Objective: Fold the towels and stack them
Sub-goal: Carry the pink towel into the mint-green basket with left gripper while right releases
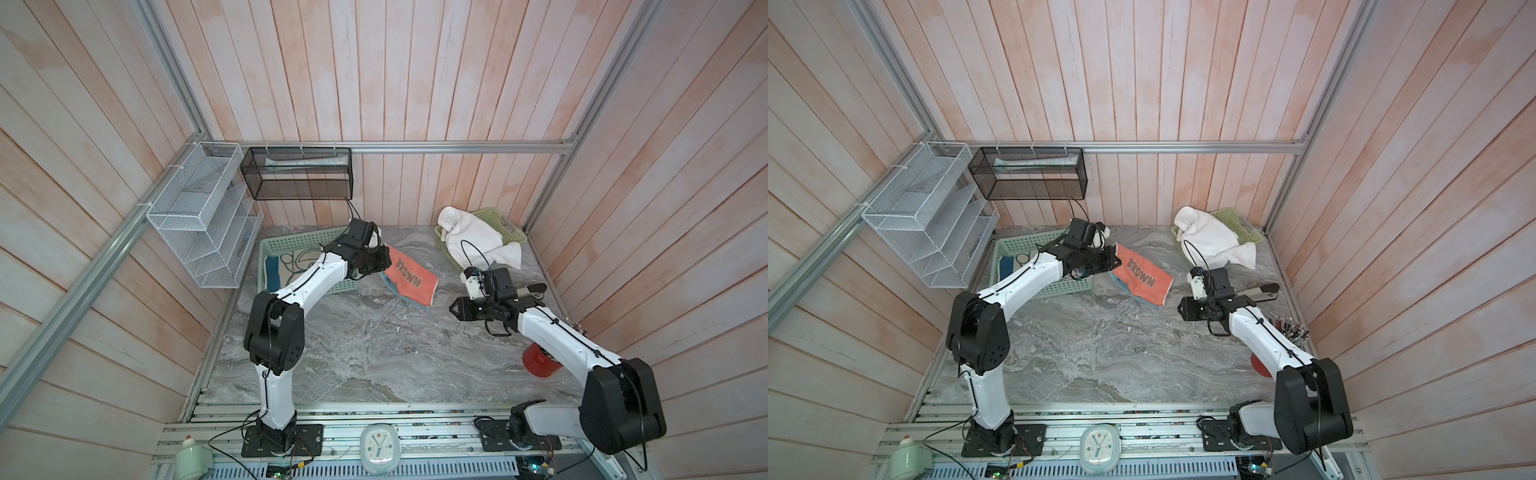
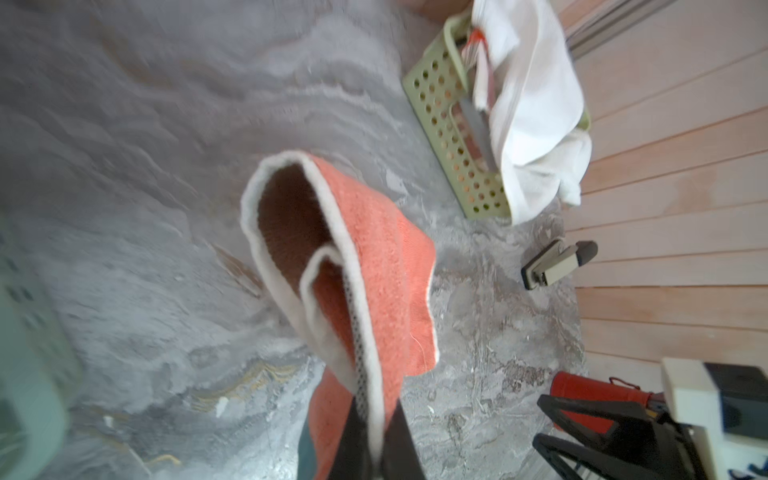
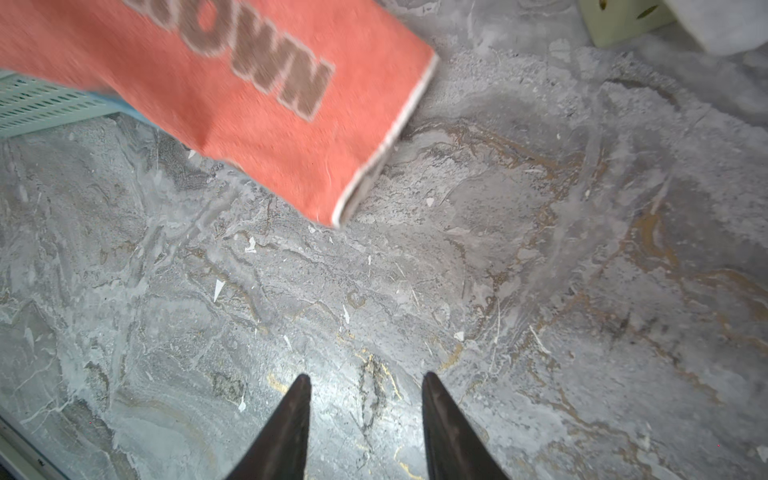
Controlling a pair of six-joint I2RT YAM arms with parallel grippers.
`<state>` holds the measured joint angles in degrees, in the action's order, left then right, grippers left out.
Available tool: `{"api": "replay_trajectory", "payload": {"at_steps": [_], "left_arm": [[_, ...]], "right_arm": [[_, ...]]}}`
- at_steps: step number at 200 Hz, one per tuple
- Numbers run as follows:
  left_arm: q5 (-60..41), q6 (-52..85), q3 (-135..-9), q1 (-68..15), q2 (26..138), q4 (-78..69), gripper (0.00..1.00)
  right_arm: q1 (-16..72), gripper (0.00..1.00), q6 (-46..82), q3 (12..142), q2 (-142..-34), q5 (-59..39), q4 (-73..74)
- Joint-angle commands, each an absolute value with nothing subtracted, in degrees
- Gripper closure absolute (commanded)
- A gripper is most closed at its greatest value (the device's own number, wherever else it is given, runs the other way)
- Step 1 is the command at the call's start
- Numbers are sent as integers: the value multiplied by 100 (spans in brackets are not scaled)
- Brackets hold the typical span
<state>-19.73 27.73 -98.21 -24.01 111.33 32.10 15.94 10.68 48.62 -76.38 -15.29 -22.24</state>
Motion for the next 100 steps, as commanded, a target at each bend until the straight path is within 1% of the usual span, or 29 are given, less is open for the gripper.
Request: {"api": "replay_trajectory", "payload": {"at_steps": [1, 29, 48, 71, 100], "left_arm": [[-2047, 2203, -10518, -1835, 11219, 4161, 100], [-2188, 1642, -11944, -1077, 11414, 5376, 100], [-2373, 1260, -12589, -545, 11703, 5989, 100], [-2256, 972, -12719, -36, 12060, 6119, 100], [-1947, 809, -12626, 233, 12237, 5955, 100]], "right_arm": [[1538, 54, 1040, 4914, -7656, -1693, -2135], [1538, 54, 965, 5162, -7986, -1714, -2194], [1538, 55, 1048, 5210, -8117, -1820, -2141], [1538, 55, 1151, 5104, -8153, -1933, -1943], [1538, 55, 1110, 5211, -8225, -1807, -2115]]}}
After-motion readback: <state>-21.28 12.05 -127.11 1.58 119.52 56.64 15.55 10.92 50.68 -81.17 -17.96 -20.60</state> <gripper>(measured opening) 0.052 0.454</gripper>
